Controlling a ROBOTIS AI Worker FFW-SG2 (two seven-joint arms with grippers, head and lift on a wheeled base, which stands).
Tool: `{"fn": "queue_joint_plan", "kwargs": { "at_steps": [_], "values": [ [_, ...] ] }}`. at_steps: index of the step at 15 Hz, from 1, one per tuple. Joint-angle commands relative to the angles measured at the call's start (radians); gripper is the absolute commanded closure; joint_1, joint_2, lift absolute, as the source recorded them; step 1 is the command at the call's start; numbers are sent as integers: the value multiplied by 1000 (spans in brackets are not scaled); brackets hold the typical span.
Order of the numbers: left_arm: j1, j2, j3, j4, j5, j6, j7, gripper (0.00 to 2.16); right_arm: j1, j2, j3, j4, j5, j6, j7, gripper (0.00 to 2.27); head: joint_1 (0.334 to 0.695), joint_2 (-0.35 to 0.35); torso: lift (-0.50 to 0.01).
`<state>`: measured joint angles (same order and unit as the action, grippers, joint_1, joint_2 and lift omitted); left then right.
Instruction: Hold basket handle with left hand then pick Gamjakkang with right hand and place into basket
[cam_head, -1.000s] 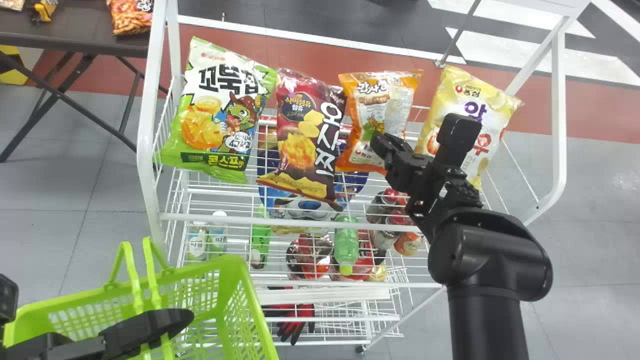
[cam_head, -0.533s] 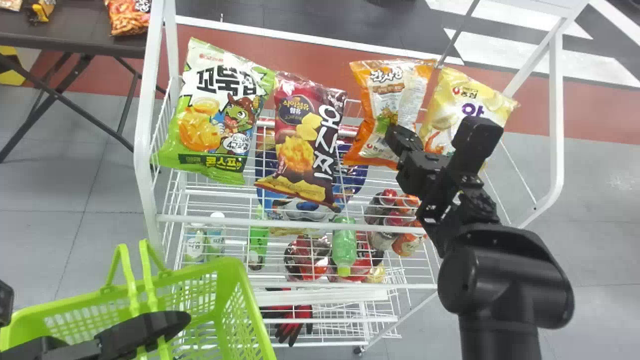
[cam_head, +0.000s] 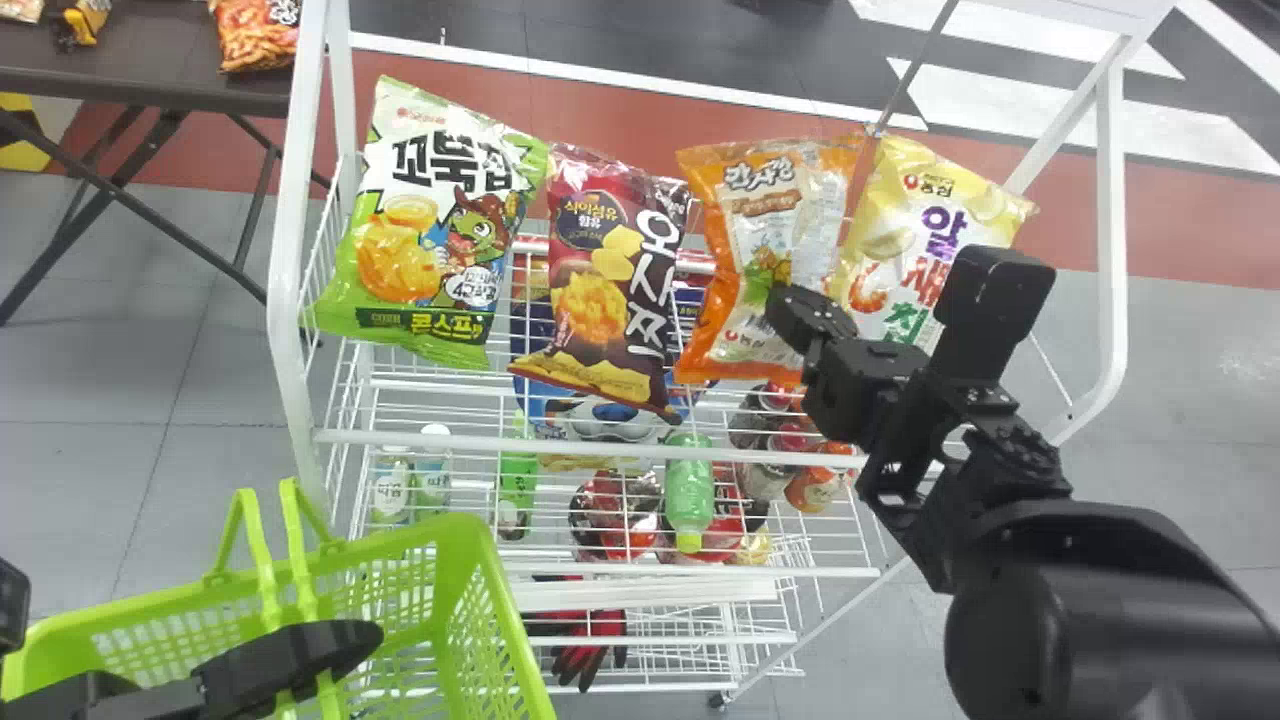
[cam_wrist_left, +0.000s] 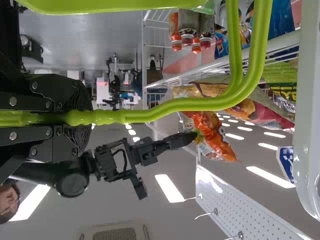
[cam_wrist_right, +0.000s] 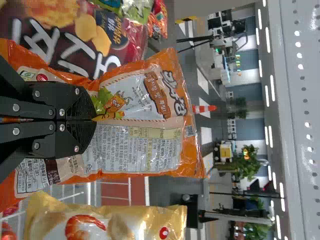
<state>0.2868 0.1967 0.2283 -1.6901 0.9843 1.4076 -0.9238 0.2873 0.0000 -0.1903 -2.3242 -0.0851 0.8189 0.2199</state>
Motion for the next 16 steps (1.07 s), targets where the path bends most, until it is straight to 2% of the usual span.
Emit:
{"fn": "queue_joint_plan", "kwargs": {
  "at_steps": [1,3,5,8,13,16],
  "values": [
    [0,0,2,6,0,0,-3,2145,29,1,34,-93,-5,159,3,2128,695,-263,-17],
    [0,-2,3,9,4,0,-4,2145,42,1,57,-164,-12,303,16,2125,695,-236,-17],
    [2,-2,5,9,5,0,-4,2145,49,-2,54,-236,-87,460,30,2125,695,-214,-17],
    [2,-3,5,9,4,0,-4,2145,49,-6,100,-323,-111,665,38,2125,695,-159,-17],
    [3,-3,5,10,4,0,-4,2145,61,-31,226,-330,-119,753,81,2125,695,-75,-17],
    [3,-5,5,9,7,0,-4,2145,61,-49,361,-294,-54,753,78,2125,695,5,-17]
  ]
}}
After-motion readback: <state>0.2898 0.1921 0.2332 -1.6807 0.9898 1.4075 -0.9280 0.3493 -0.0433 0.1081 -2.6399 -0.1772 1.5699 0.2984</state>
